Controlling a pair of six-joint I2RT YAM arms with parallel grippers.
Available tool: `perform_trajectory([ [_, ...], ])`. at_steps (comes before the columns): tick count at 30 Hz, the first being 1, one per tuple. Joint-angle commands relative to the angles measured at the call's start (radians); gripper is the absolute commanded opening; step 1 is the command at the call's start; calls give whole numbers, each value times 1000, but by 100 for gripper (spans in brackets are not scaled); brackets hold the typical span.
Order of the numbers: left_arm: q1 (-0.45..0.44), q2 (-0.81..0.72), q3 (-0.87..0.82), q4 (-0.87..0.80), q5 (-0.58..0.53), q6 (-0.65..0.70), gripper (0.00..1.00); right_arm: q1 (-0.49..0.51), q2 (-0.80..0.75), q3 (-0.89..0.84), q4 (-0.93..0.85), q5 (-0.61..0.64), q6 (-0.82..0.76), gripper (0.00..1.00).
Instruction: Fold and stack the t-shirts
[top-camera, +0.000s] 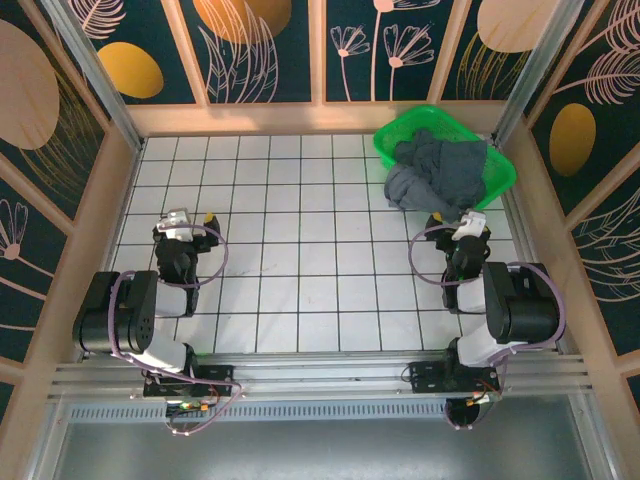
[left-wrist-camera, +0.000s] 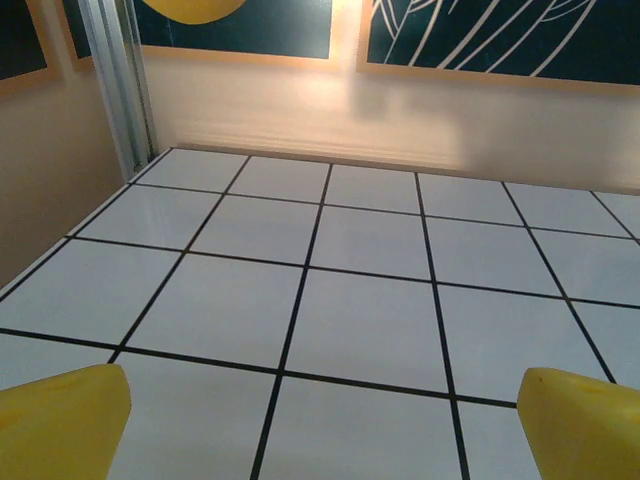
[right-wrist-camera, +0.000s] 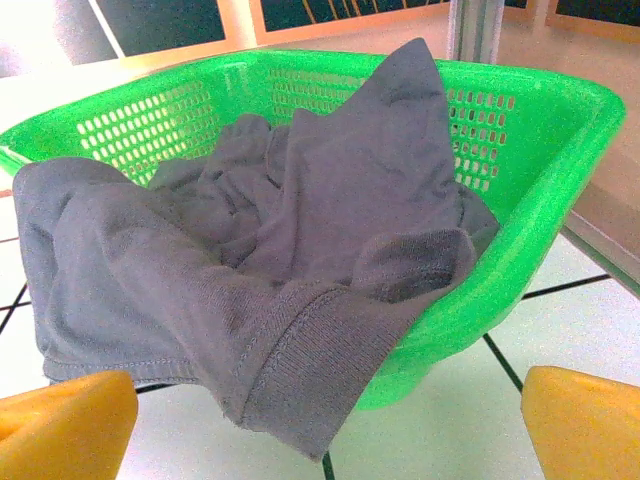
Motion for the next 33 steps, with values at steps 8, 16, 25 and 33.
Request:
perform_trajectory([
  [8,-4,-8,16,7,7,15,99,4,1,-3,48,11,18,99],
  [16,-4,-7,18,6,6,15,99,4,1,-3,48,10,18,99],
  [25,-4,-137,48,-150,-87,-15,99,61,-130,6,-71,87,-29,99],
  [33,-25,-439,154,-369,-245,-108,99,246,-518,184,-439,336,-38,99],
])
